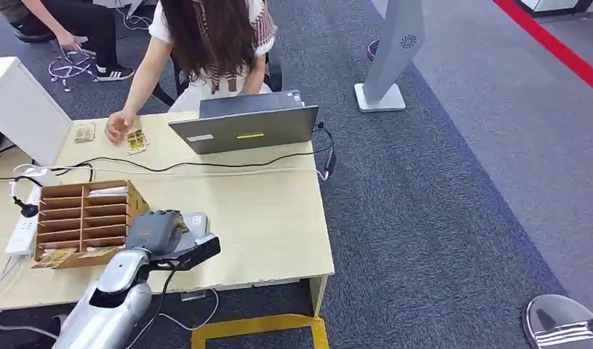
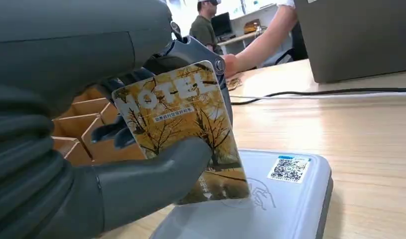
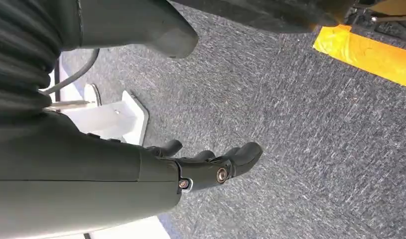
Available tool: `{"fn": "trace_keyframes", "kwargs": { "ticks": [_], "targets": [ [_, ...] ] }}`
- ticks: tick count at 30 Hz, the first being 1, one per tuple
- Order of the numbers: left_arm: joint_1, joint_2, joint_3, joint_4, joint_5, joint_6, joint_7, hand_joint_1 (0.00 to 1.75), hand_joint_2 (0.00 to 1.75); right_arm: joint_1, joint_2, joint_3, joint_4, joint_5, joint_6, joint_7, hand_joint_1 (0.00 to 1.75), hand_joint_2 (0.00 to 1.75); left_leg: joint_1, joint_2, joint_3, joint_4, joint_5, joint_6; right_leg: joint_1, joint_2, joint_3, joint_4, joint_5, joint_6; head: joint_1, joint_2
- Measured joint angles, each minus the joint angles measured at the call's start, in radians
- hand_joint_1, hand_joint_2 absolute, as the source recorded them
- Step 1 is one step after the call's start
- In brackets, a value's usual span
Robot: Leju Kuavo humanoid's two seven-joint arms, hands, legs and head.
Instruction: Pass the card to the sensor for recognition and then transmit it.
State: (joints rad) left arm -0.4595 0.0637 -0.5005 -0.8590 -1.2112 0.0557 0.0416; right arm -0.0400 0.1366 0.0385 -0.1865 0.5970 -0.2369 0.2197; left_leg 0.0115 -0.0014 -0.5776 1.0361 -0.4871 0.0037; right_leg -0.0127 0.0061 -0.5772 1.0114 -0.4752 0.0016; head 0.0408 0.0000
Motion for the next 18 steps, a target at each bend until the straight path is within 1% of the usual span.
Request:
{"fn": "trace_keyframes", "kwargs": {
  "ticks": [4,8,11,13,18],
  "targets": [
    [-0.016,0.001,-0.007,0.027,0.011,-0.010,-0.008,1.75,1.75,0.000,0.001,-0.002,0.000,-0.002,0.005,0.003,0.00,1.75,0.000,0.000,0.003,0.000,0.000,0.000,0.000,0.000,0.003,0.000,0.000,0.000,0.000,0.000],
    [-0.028,0.002,-0.017,0.044,0.015,0.011,-0.014,1.75,1.75,0.000,0.002,-0.011,0.000,-0.007,0.006,0.003,0.00,1.75,0.000,0.000,0.004,0.000,0.000,0.000,0.000,-0.001,0.004,0.000,0.000,0.000,0.000,0.000],
    [-0.029,0.003,-0.018,0.043,0.014,0.066,-0.007,1.75,1.75,0.000,0.002,-0.019,0.000,-0.010,0.006,-0.001,0.00,1.75,0.000,0.000,0.004,0.000,0.001,0.000,0.000,0.000,0.004,0.000,0.000,0.000,0.000,0.000],
    [-0.031,0.003,-0.018,0.029,0.003,0.109,0.014,1.75,1.75,0.001,0.002,-0.024,0.000,-0.009,0.006,-0.006,0.00,1.75,0.000,0.000,0.003,0.000,0.002,0.000,0.000,0.000,0.002,0.000,0.001,0.000,0.000,0.000],
    [-0.031,0.003,-0.018,0.026,0.003,0.113,0.016,1.75,1.75,0.001,0.003,-0.025,0.000,-0.009,0.006,-0.007,0.00,1.75,0.000,0.000,0.003,0.000,0.002,0.000,0.000,0.000,0.002,0.000,0.001,0.000,0.000,0.000]
  ]
}}
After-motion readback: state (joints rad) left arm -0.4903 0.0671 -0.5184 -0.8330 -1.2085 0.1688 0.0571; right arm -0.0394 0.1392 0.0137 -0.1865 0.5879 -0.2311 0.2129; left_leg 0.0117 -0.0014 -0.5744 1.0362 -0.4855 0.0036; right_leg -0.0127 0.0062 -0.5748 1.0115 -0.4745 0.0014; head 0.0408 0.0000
